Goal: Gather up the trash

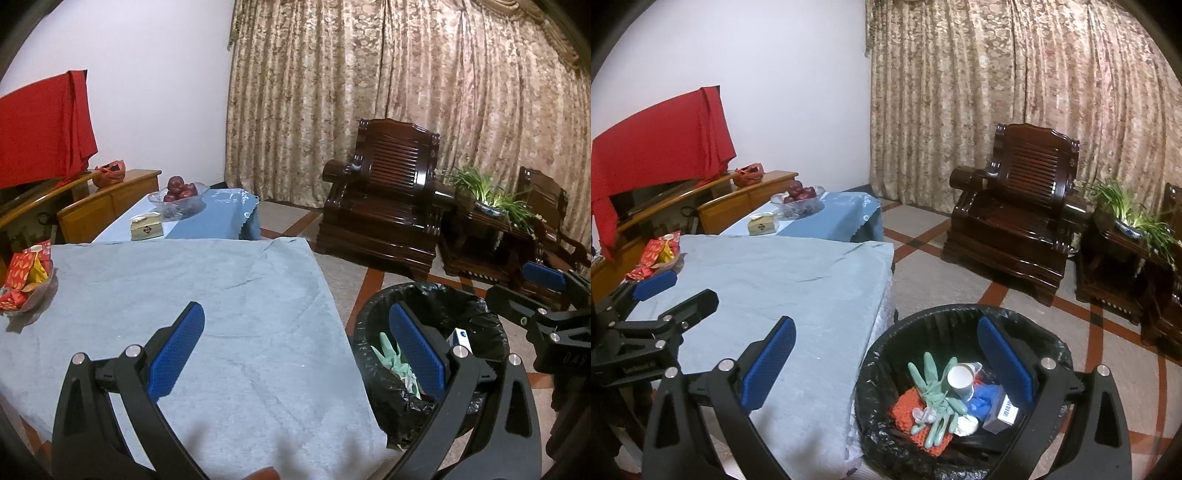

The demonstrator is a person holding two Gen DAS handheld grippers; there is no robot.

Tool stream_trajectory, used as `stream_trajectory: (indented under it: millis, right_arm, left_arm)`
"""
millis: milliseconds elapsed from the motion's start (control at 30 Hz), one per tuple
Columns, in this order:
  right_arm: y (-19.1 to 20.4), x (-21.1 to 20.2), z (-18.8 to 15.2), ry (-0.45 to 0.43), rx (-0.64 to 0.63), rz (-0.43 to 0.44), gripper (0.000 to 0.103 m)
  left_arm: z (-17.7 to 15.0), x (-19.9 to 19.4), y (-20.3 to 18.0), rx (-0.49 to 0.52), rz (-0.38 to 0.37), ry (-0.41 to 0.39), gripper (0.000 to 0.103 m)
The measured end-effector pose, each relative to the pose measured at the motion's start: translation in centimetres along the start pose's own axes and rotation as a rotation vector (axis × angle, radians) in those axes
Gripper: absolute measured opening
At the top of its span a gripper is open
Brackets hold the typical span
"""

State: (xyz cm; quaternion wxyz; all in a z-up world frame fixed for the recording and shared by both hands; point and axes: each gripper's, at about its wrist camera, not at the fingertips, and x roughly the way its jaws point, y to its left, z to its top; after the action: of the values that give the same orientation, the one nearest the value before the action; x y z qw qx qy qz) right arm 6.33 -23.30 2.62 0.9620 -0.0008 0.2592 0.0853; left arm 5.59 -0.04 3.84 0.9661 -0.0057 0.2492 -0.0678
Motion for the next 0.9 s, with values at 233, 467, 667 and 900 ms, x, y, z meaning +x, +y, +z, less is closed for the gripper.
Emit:
stream_trajectory:
  millis: [233,467,667,900]
  right_arm:
    - [-0.22,-0.68,0.28,-0.010,0.008,-0.011,0.097]
    - [-0.31,-0.94,0.35,-0.017,0.008,-0.014,0.097]
    - [-0.33,-0.94,0.33,-0.017,0.008,-0.014,0.097]
    - [-0.39,-0.95,0.31,-0.018,0.008,-0.015,0.097]
  left_arm:
    - [0.16,-0.53,-0.24,0.004,-0.010,-0.012,0.097]
    - [0.14,-0.71,-0.67,0.006,-0.011,-0.015,0.097]
    - [0.12,-0.69,-0.66,0.006,-0.012,-0.015,0.097]
    - [0.20,-0.70,-0.91,0.009,-0.015,-0.011,0.097]
